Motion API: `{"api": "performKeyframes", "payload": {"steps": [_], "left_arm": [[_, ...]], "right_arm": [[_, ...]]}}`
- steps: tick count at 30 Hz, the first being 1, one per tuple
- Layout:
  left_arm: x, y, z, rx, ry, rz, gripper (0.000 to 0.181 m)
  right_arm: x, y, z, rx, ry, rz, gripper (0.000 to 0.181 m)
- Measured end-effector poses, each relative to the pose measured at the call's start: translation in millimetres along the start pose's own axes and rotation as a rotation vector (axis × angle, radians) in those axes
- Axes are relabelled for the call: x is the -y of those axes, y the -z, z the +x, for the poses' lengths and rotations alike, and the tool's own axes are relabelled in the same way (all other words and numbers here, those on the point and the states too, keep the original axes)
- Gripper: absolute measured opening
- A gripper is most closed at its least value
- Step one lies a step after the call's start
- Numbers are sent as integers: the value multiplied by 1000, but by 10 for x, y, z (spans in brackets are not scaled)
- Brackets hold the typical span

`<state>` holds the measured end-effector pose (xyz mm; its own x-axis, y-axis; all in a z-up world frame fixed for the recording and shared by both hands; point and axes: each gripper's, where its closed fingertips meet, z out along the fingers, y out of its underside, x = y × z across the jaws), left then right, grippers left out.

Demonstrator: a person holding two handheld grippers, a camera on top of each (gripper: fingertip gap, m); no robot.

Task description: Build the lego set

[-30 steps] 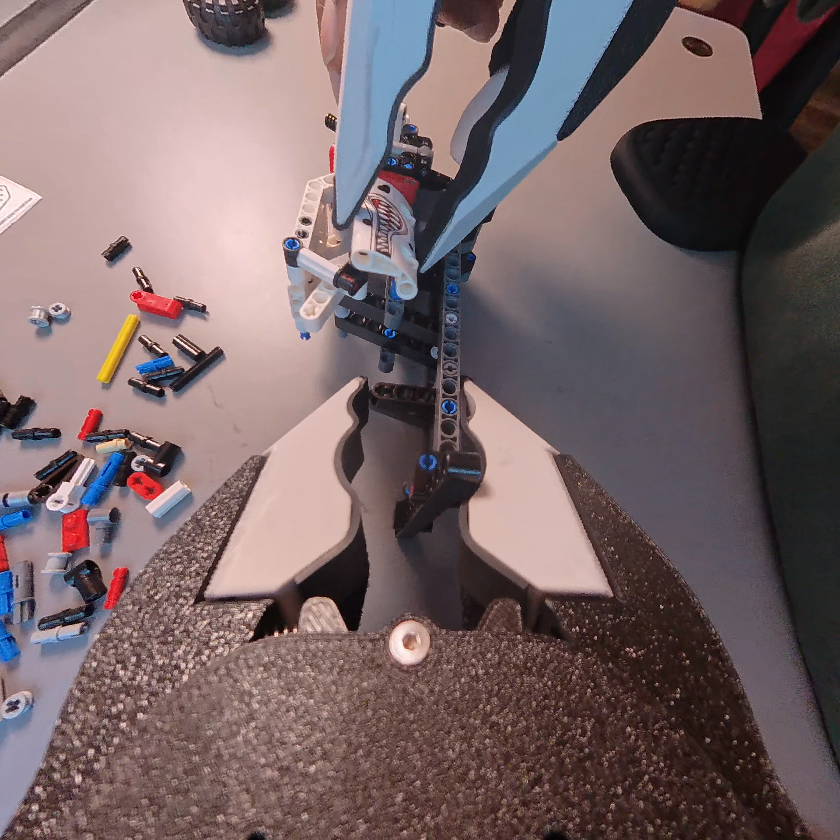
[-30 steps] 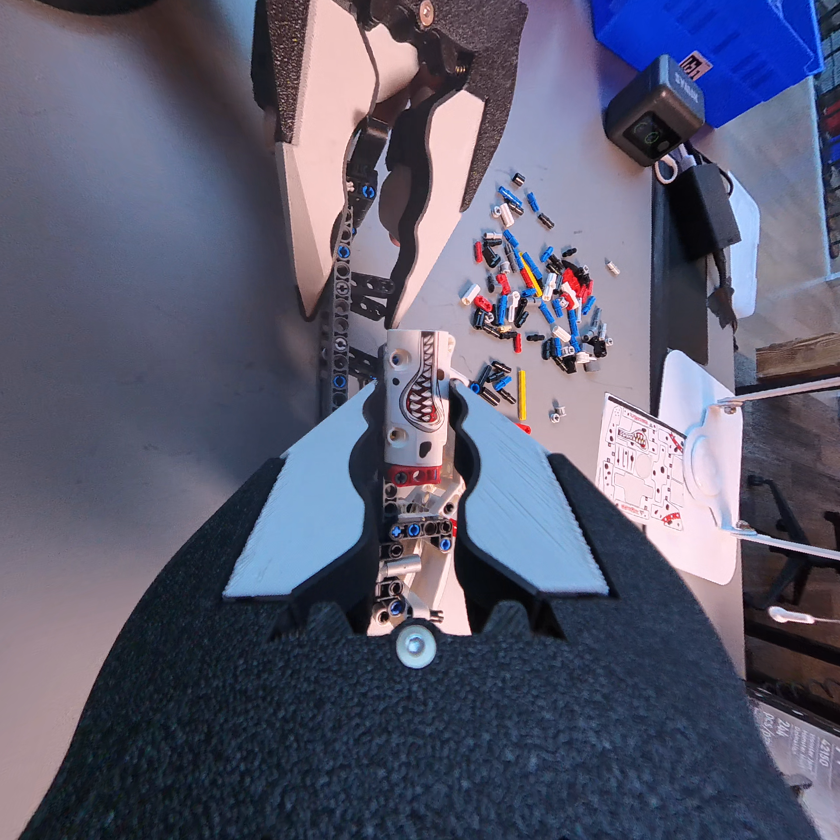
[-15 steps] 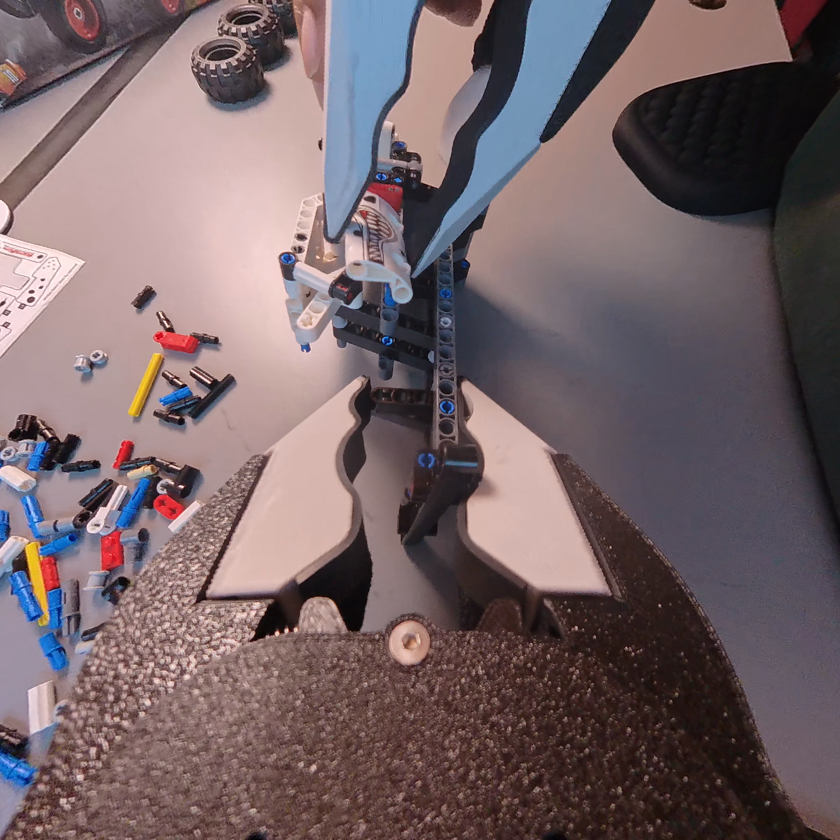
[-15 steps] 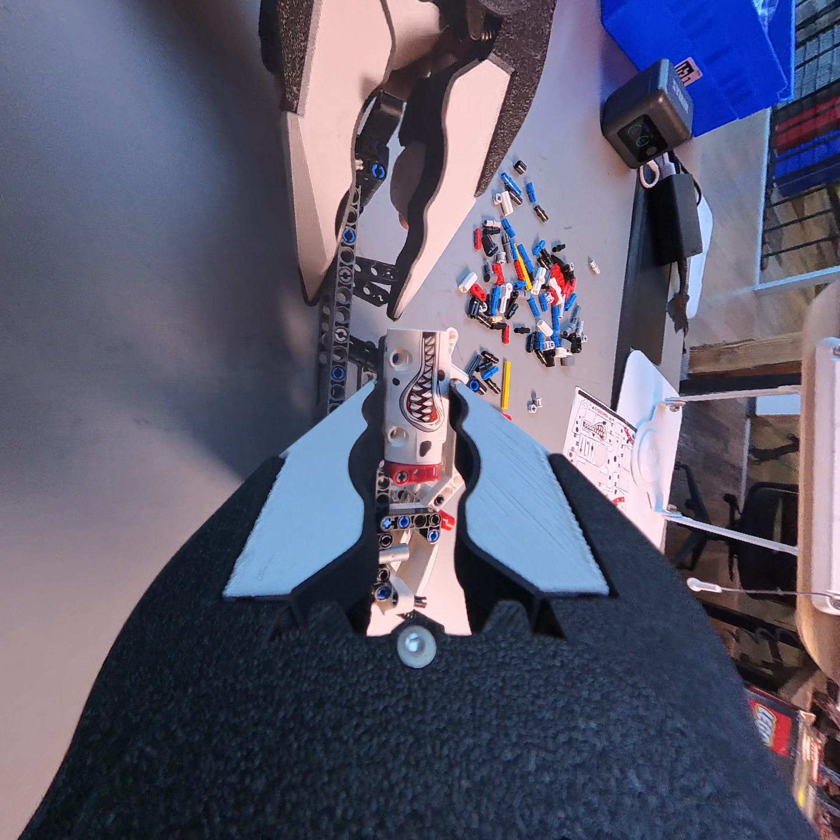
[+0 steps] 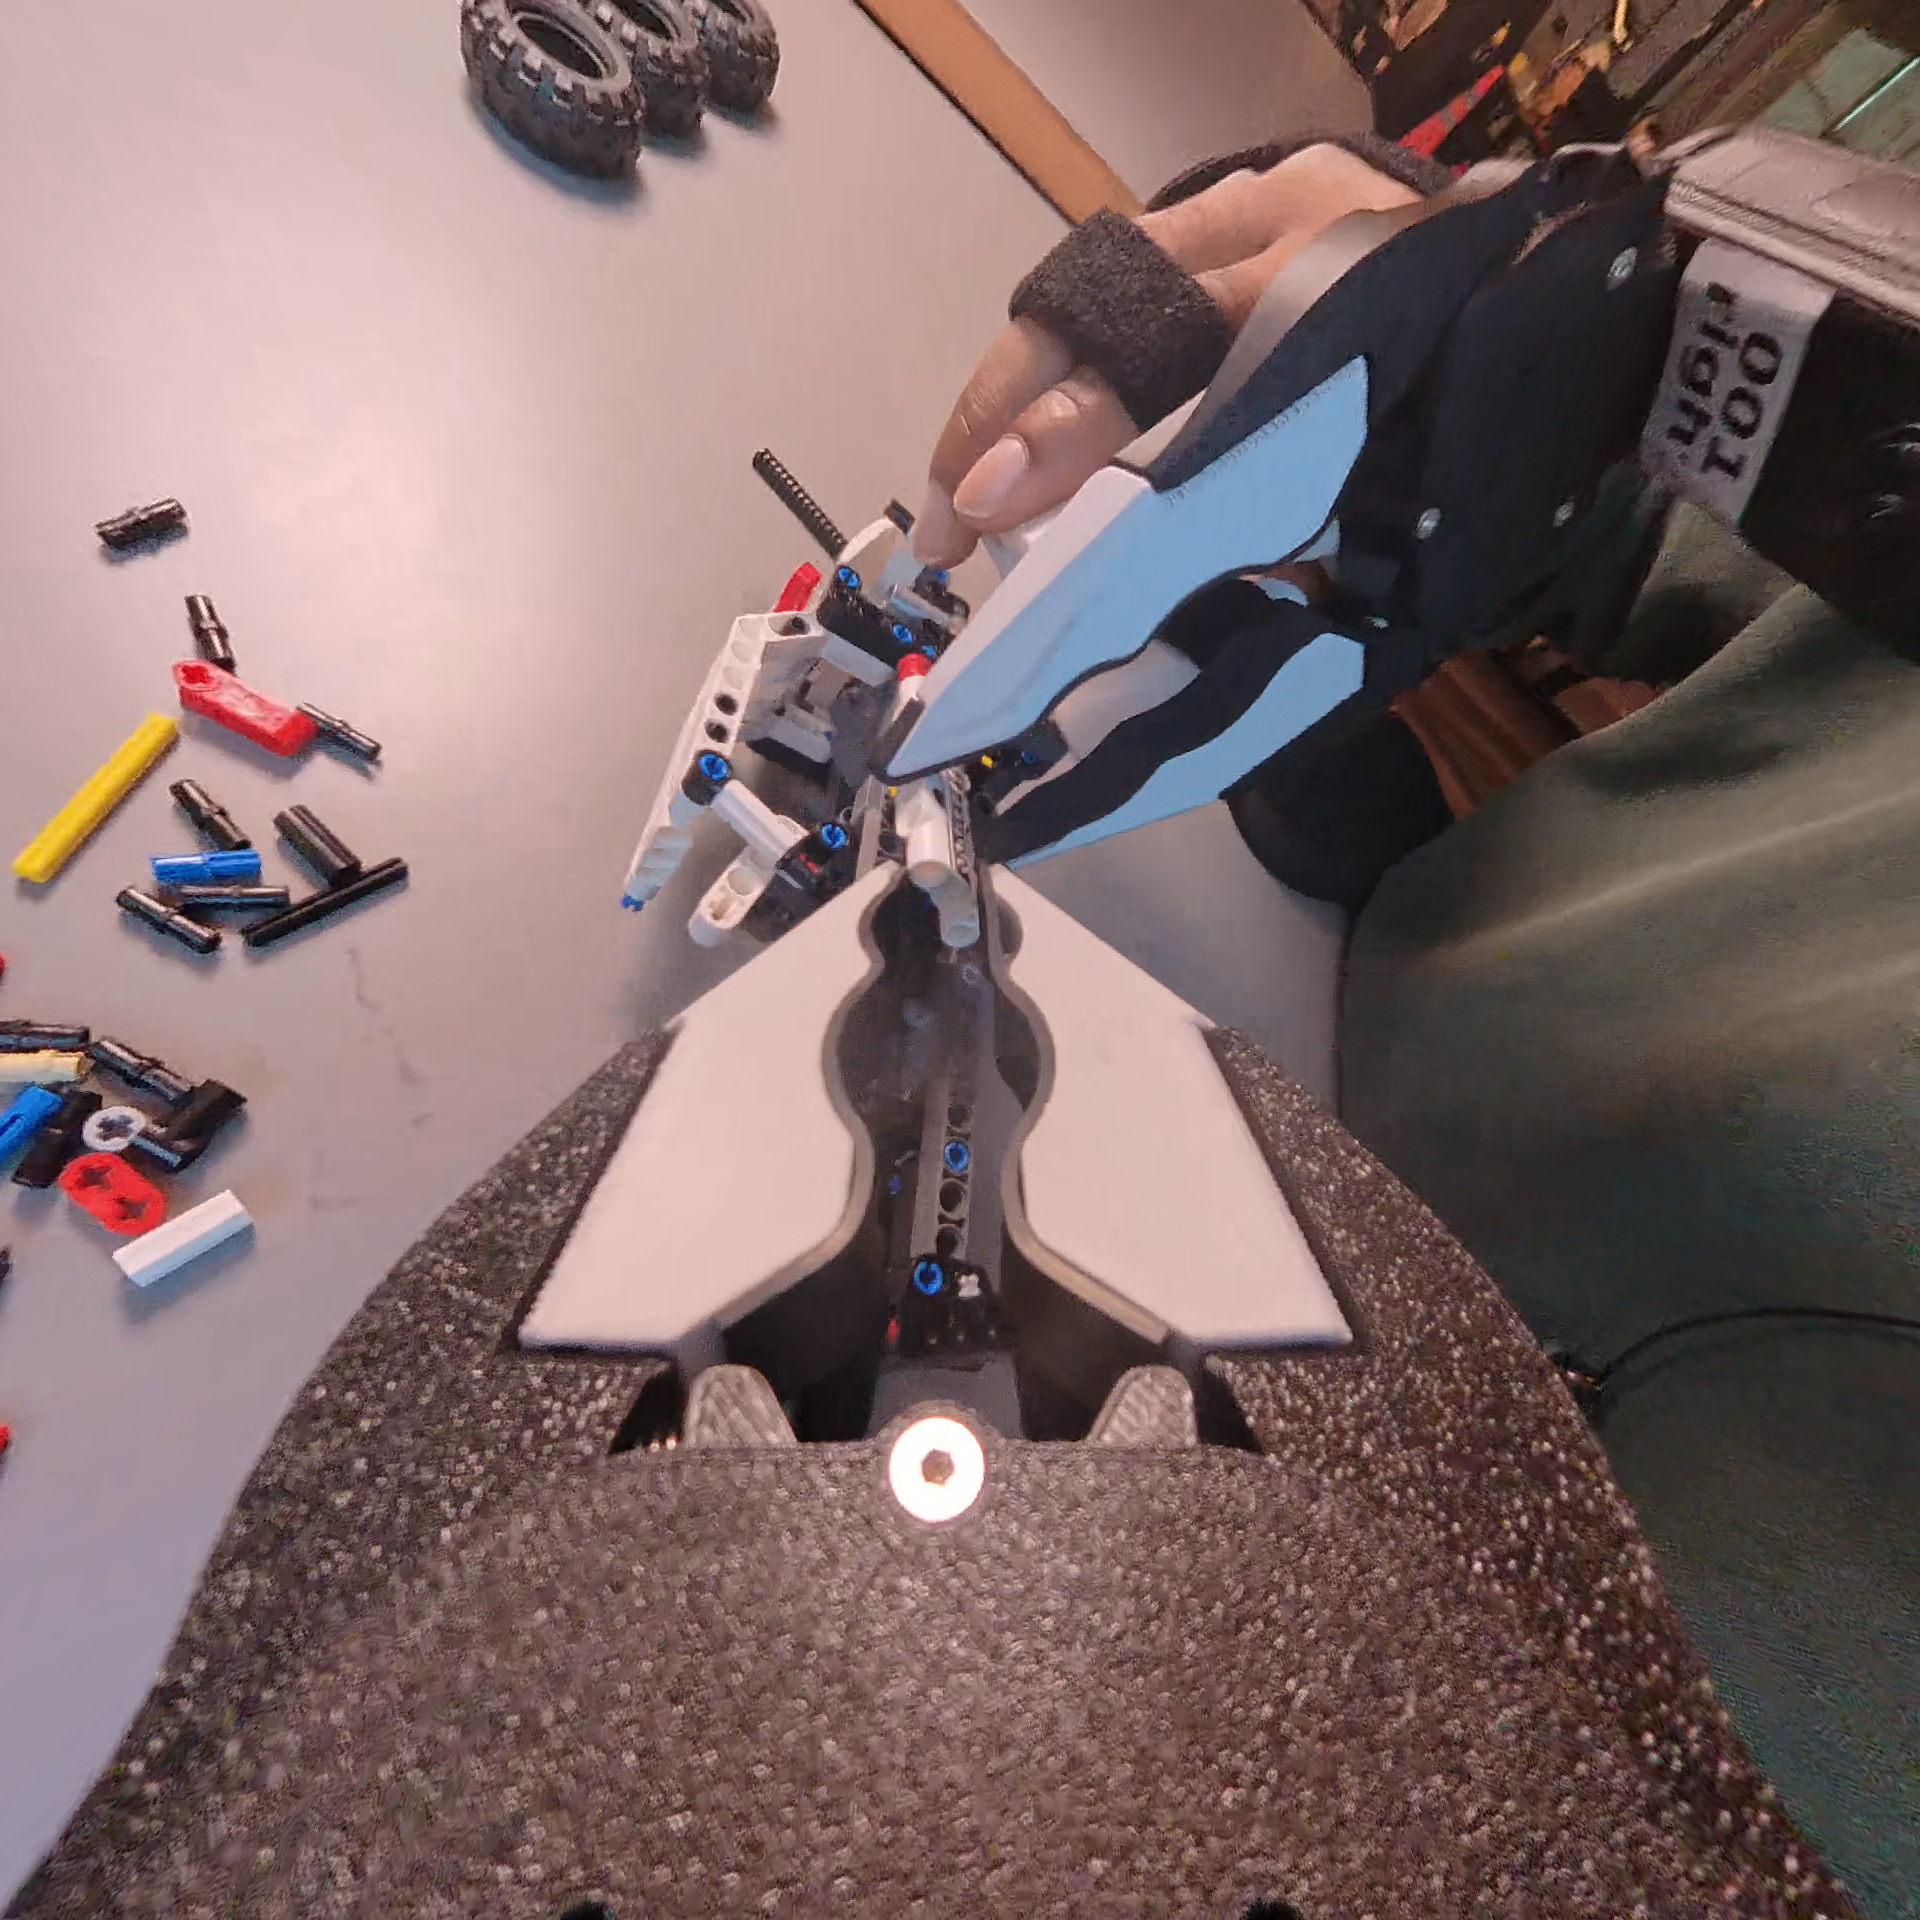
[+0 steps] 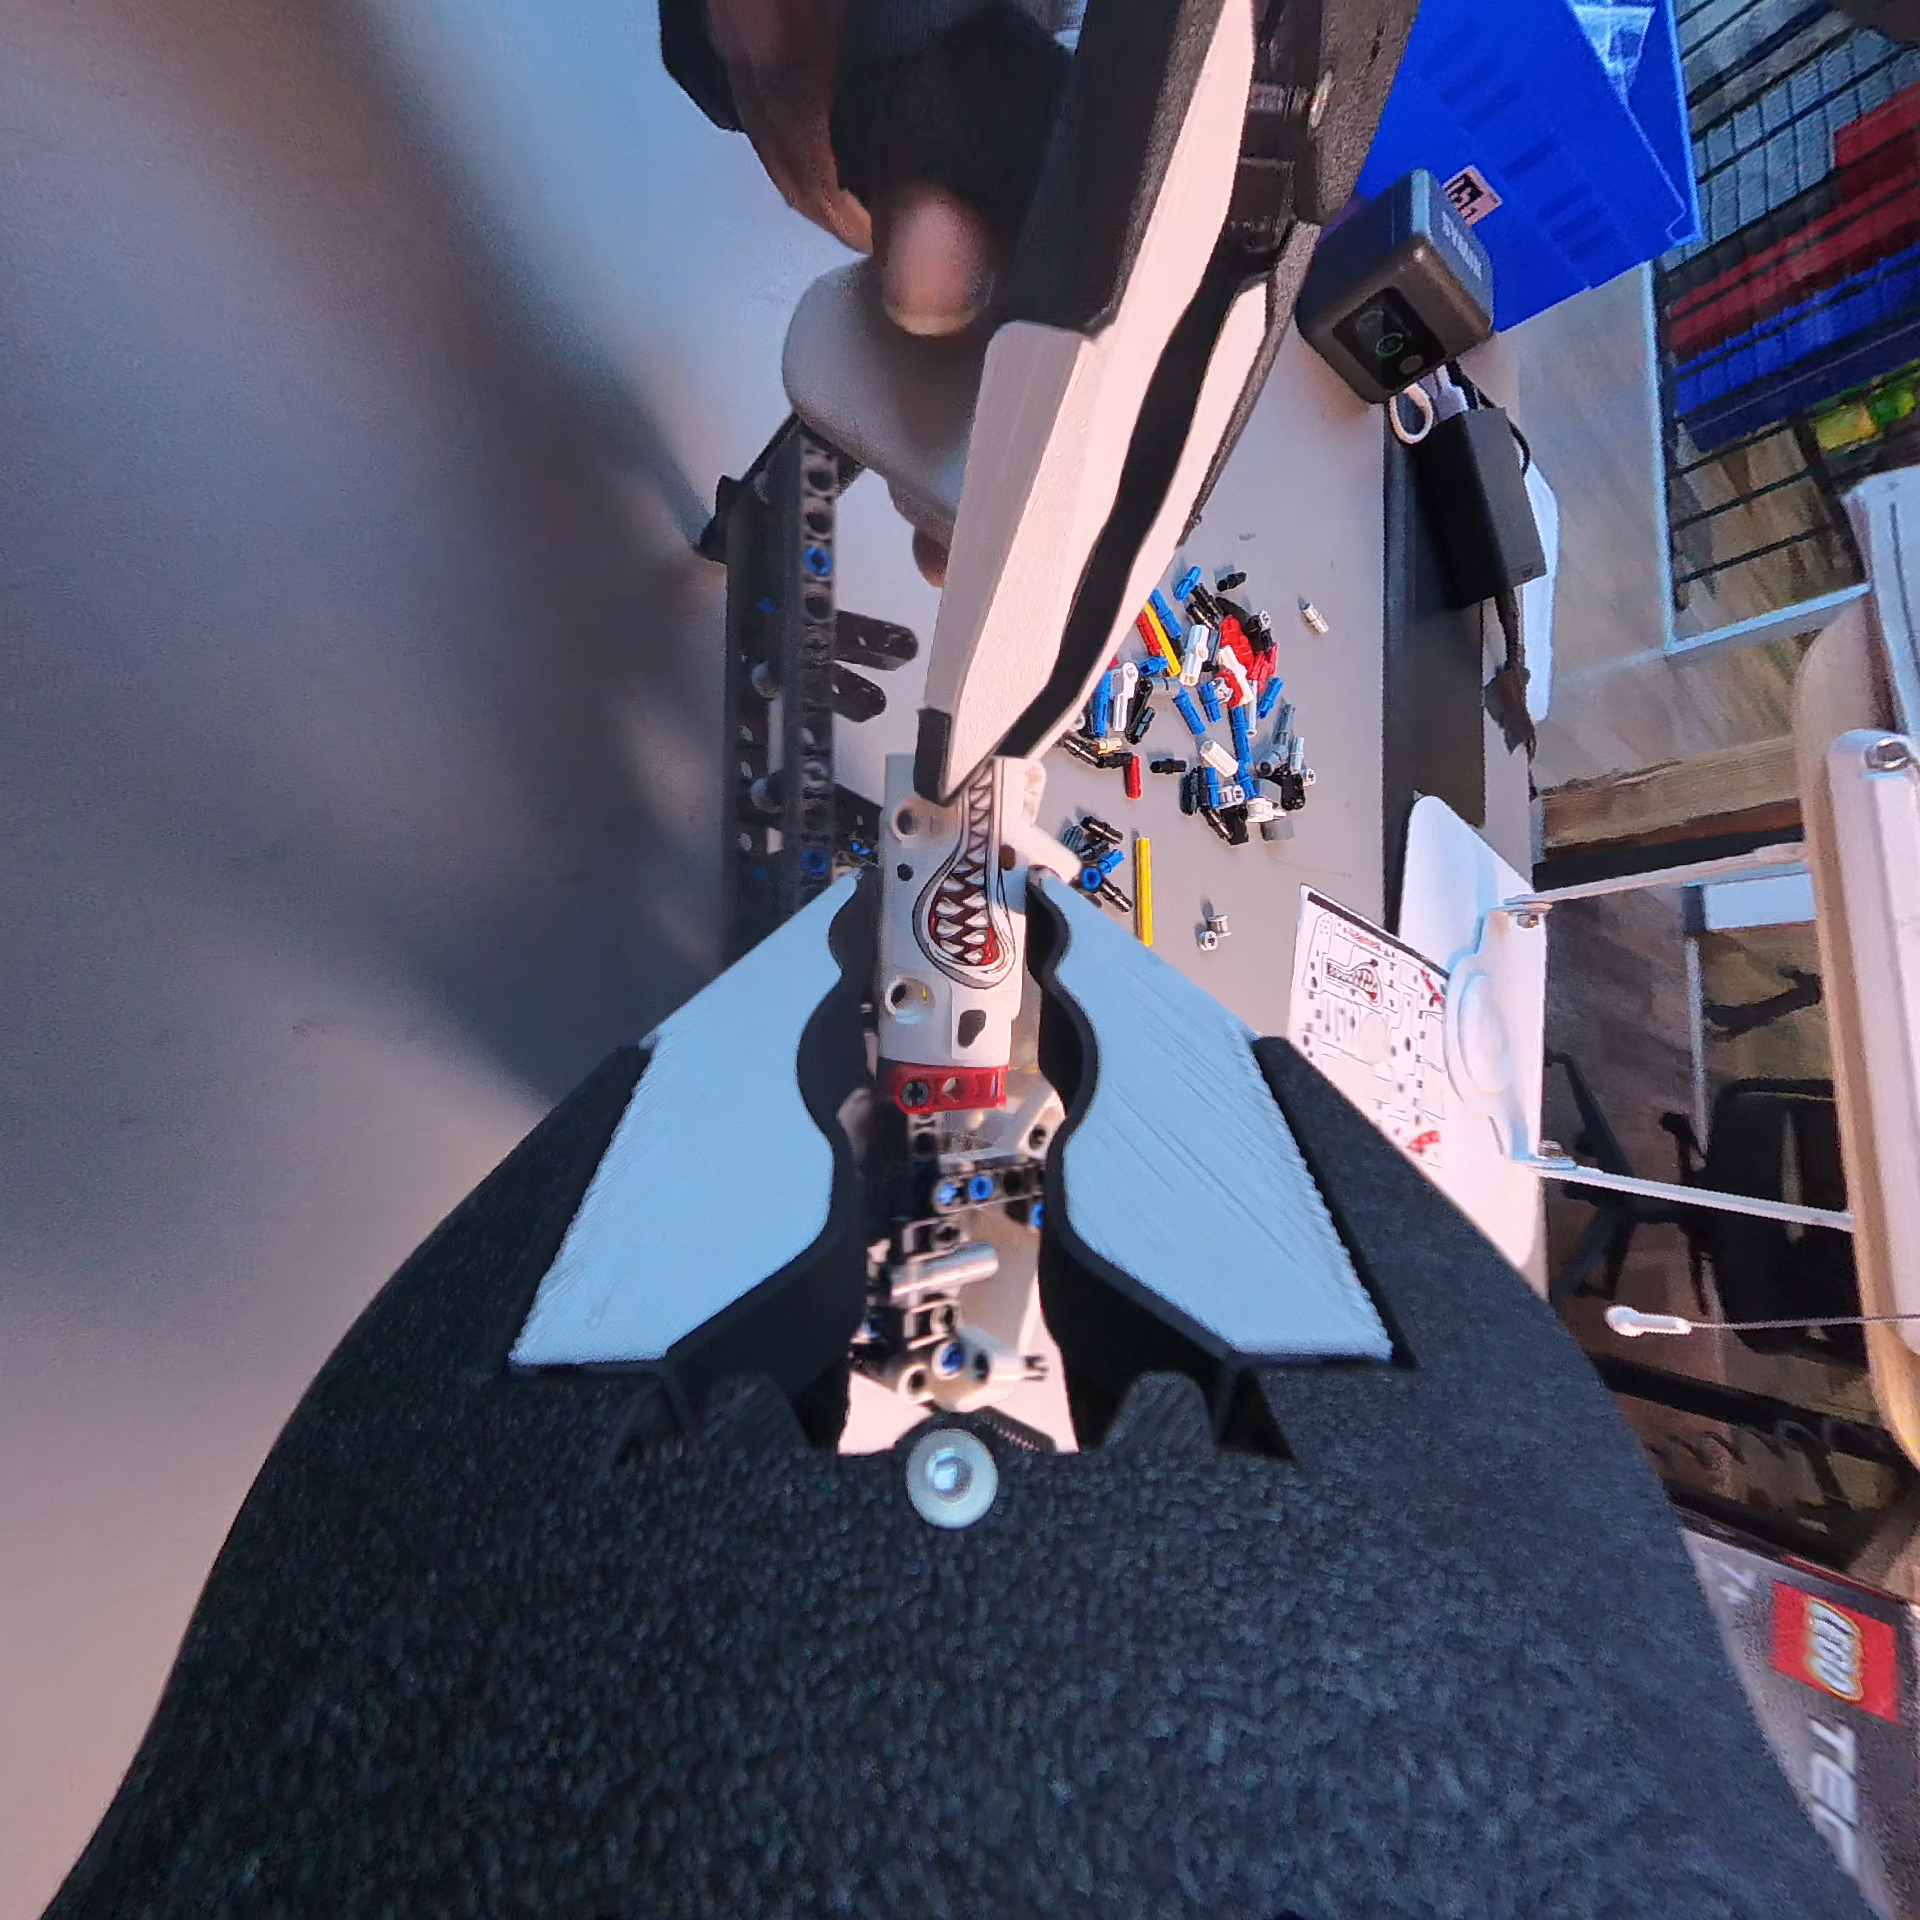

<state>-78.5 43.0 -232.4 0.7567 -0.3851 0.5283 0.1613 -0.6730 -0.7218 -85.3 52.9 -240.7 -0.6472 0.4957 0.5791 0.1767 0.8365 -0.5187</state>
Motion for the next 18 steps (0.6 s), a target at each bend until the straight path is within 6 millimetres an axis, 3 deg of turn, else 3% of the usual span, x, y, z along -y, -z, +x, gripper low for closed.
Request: {"api": "performKeyframes", "payload": {"steps": [8,12,18], "left_arm": [[-6,-26,-62,30,42,-26,7],[30,-12,-74,11,78,12,7],[47,23,-58,2,52,40,11]], "right_arm": [[-6,47,35,222,-302,123,26],[-61,-7,31,306,-250,79,19],[-17,35,72,480,-341,114,12]]}}
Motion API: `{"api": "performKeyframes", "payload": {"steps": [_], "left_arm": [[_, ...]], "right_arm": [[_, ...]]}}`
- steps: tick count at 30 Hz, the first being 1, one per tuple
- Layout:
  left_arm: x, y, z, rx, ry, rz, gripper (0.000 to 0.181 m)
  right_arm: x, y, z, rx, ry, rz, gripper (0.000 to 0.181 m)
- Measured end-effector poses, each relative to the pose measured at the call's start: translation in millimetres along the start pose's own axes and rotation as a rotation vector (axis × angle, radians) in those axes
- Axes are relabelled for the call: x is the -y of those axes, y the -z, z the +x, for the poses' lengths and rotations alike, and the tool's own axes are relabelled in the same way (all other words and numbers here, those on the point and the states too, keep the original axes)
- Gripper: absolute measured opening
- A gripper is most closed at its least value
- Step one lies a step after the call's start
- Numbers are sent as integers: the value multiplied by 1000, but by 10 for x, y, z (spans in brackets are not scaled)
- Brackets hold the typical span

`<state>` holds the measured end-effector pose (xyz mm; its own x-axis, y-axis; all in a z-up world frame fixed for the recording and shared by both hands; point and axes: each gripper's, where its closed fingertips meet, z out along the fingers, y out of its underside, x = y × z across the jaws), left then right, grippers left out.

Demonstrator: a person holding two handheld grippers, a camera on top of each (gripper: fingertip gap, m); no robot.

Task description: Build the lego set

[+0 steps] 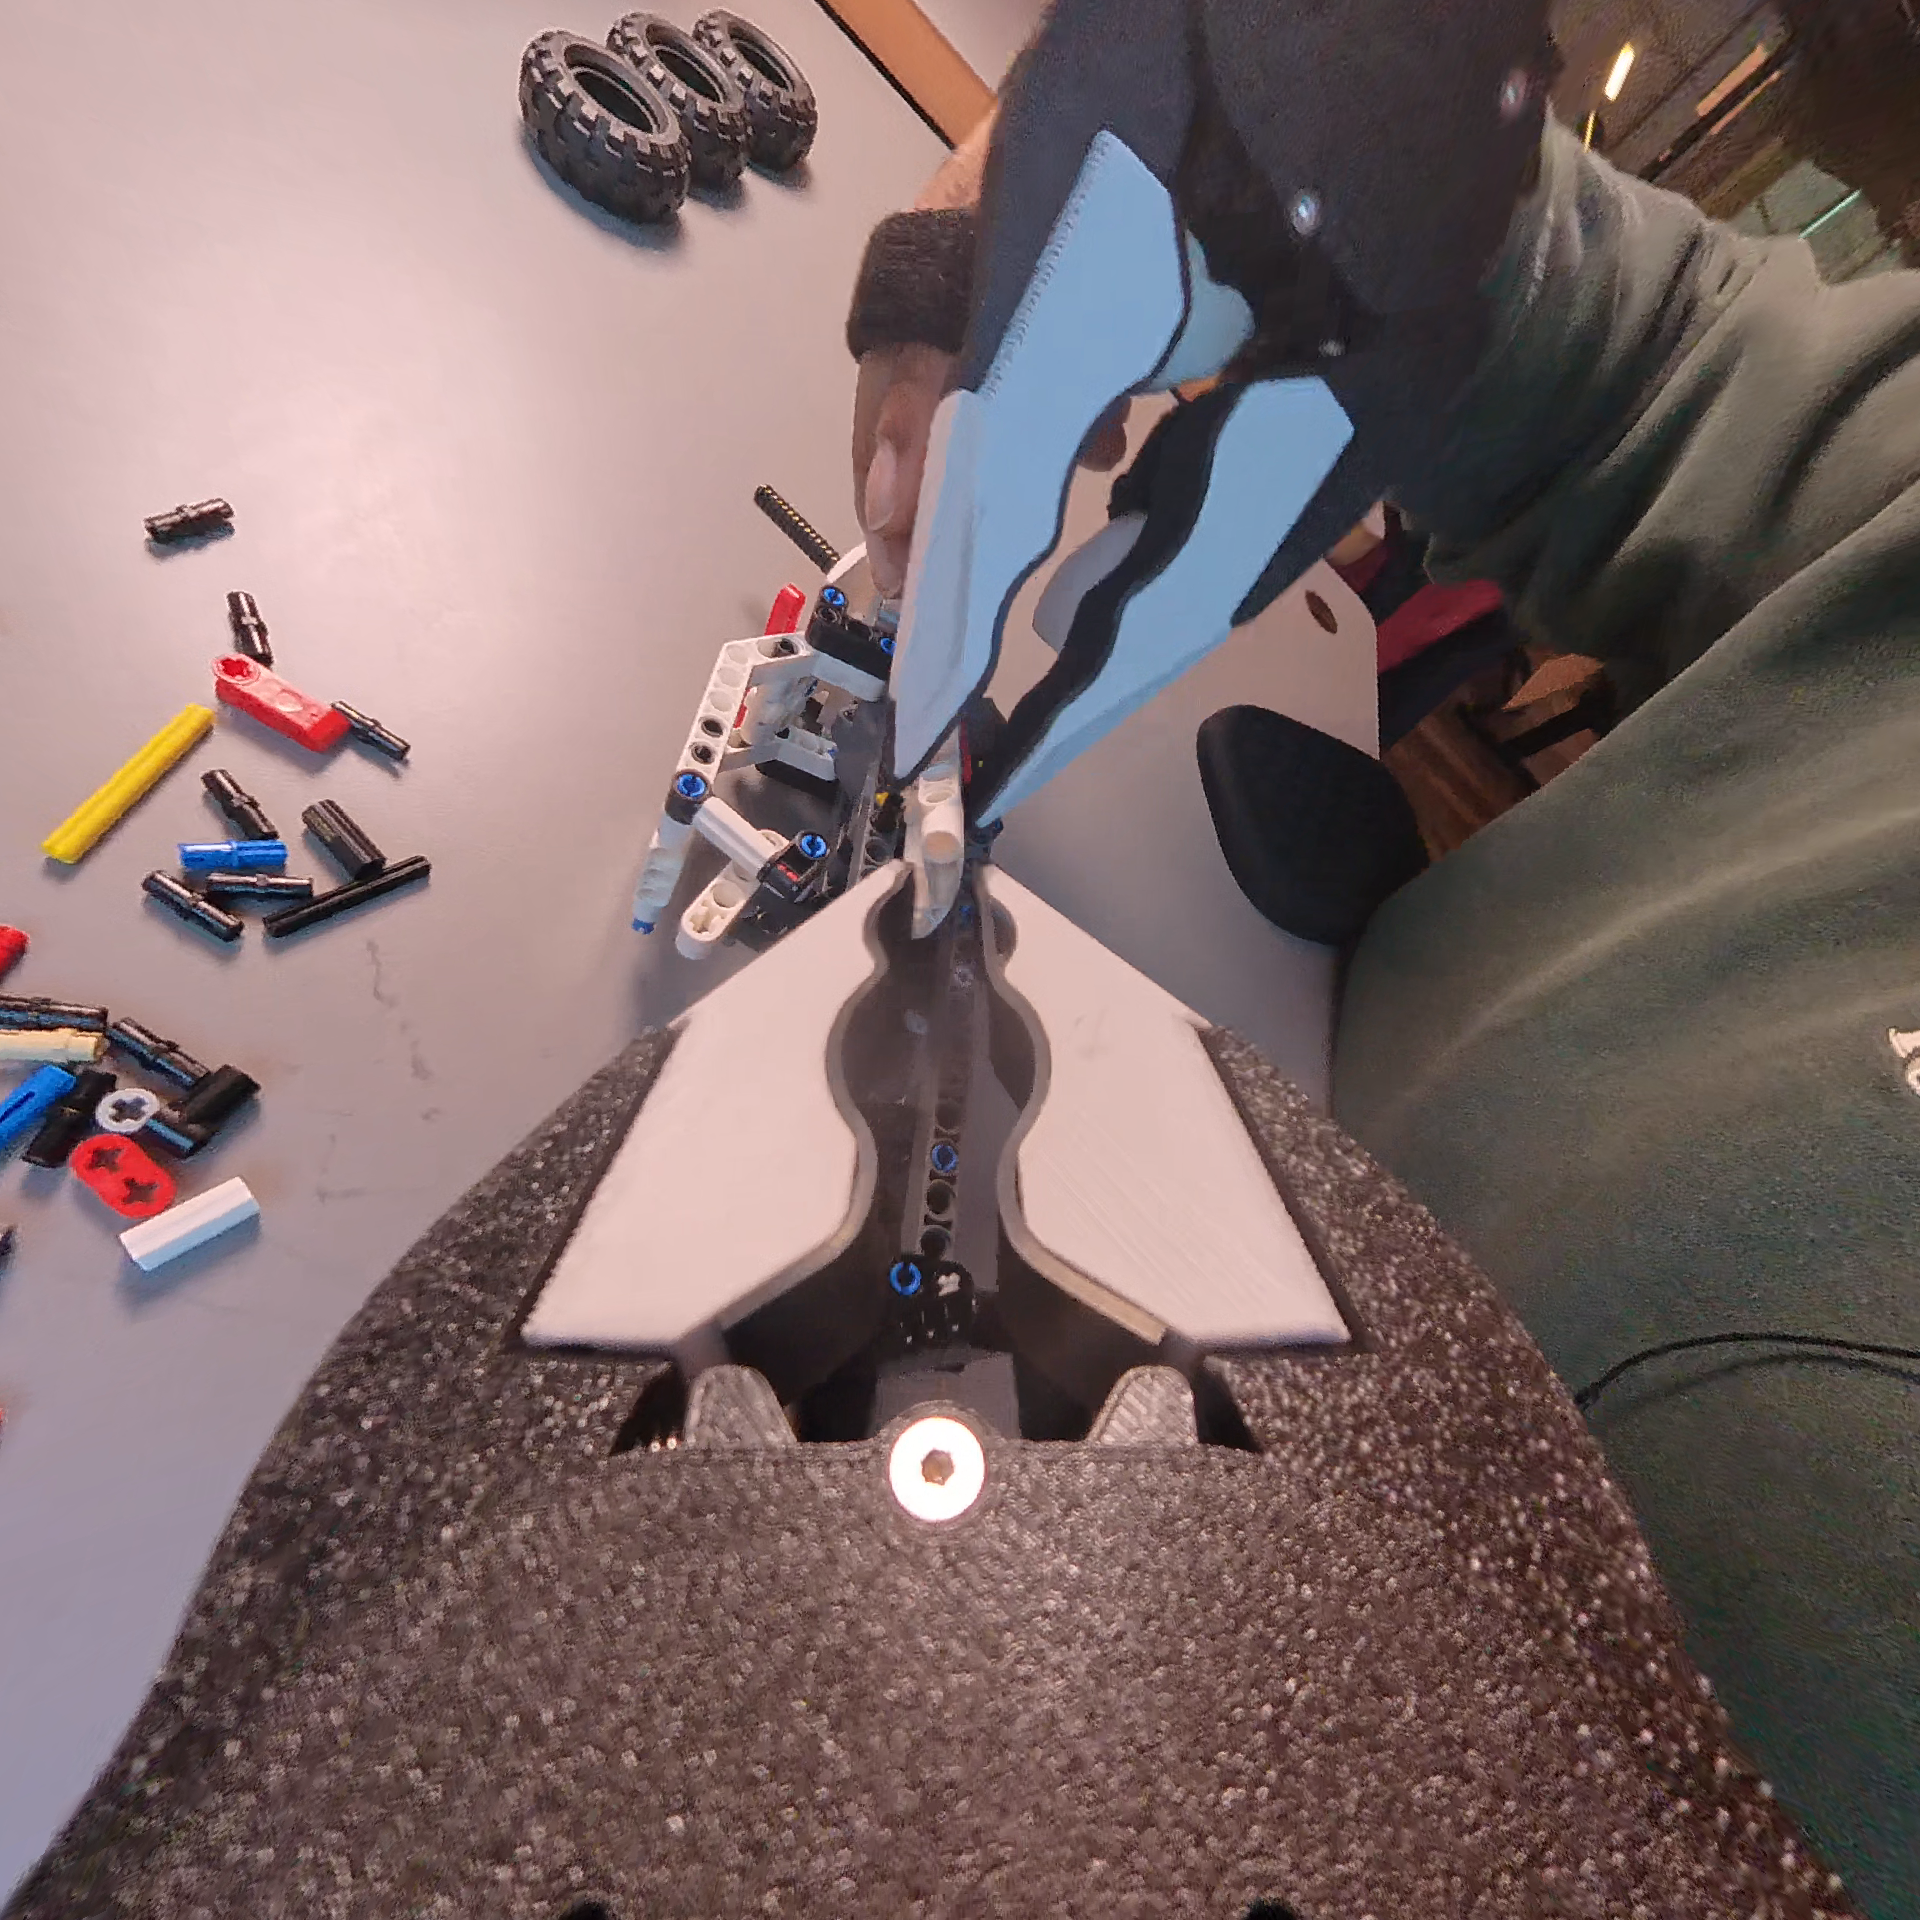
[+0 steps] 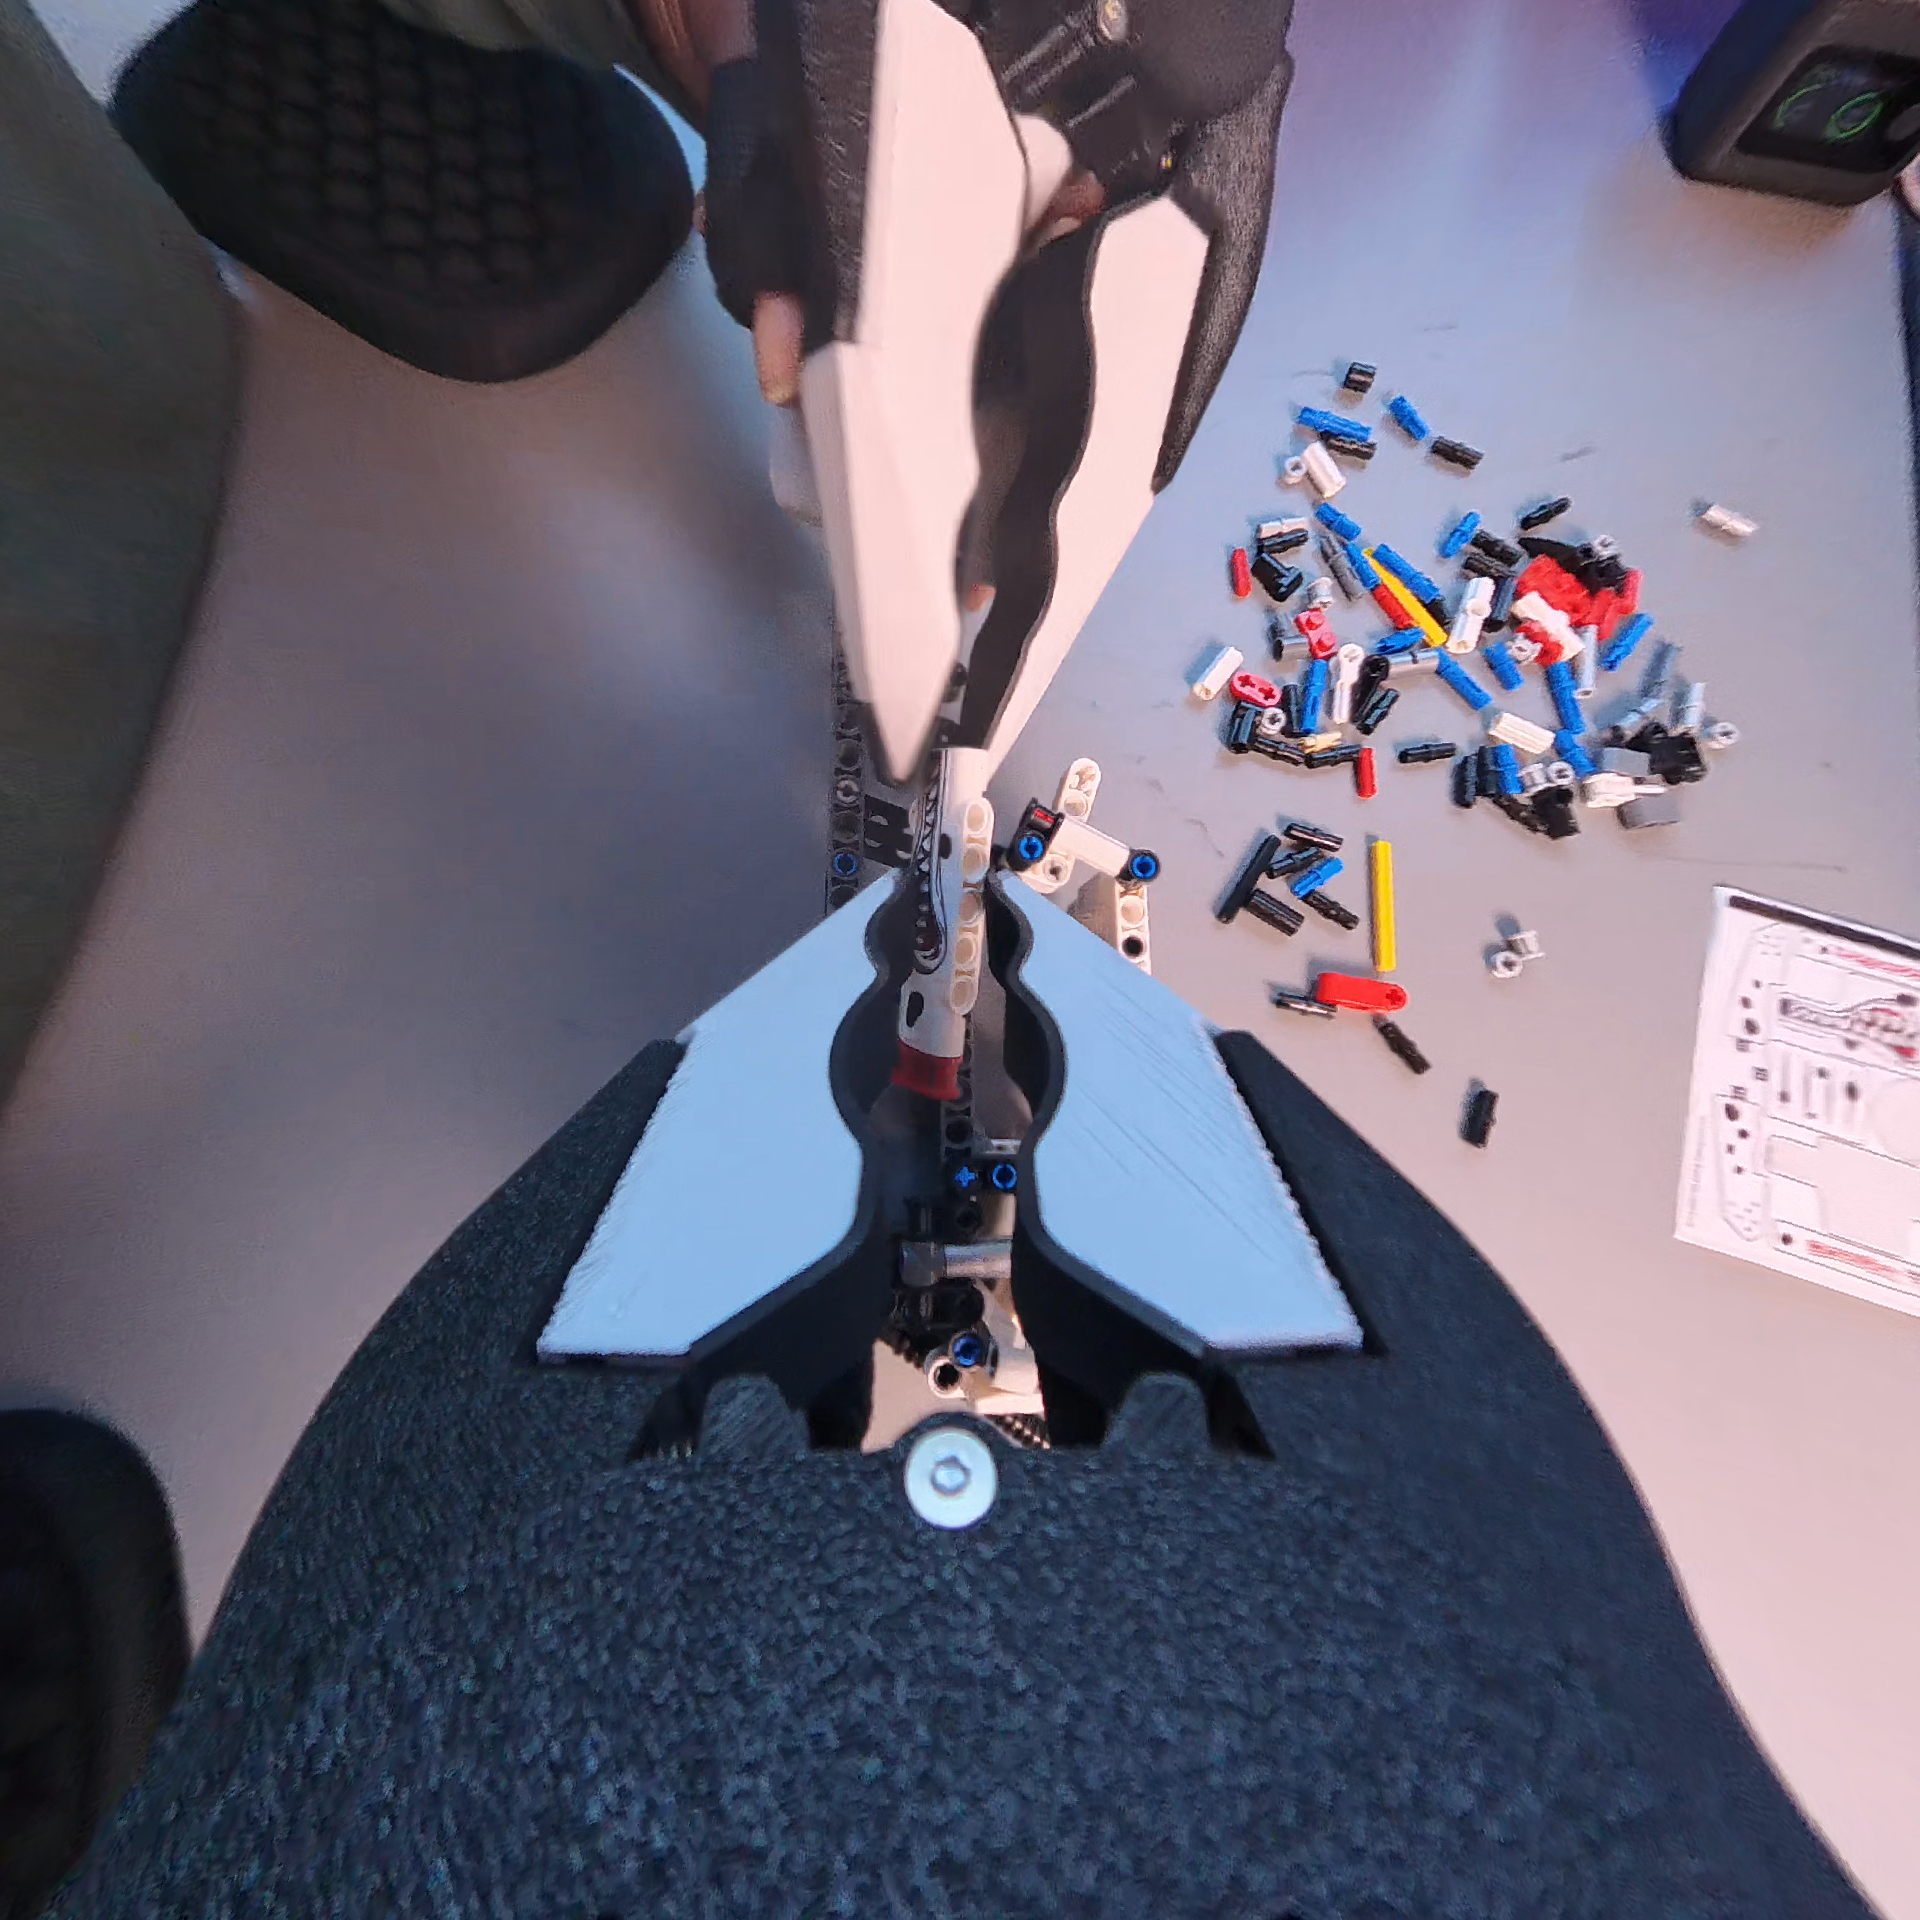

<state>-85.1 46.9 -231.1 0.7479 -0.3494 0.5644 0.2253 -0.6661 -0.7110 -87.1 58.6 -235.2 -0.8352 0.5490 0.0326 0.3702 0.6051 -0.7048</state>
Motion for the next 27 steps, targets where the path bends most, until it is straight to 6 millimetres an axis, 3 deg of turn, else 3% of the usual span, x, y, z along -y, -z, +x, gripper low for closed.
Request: {"api": "performKeyframes", "payload": {"steps": [4,7,8,10,12,19,24,27], "left_arm": [[16,170,42,28,-86,0,54],[-175,257,-33,98,-142,-69,70],[-290,237,-72,118,-162,-110,69],[-474,129,-98,118,-182,-163,50],[-535,38,-121,144,-250,-170,36],[-632,-102,60,183,-593,-185,34],[-701,-180,208,167,-705,-135,34],[-719,-175,226,161,-741,-115,34]], "right_arm": [[-34,25,18,83,-73,-4,11],[-53,31,6,122,-135,-3,11],[-51,34,12,132,-157,0,11],[-31,47,13,156,-182,10,11],[1,70,3,181,-198,14,10],[-18,179,-265,325,-223,-93,10],[-78,147,-596,503,-367,-144,10],[-127,93,-666,525,-468,-145,9]]}}
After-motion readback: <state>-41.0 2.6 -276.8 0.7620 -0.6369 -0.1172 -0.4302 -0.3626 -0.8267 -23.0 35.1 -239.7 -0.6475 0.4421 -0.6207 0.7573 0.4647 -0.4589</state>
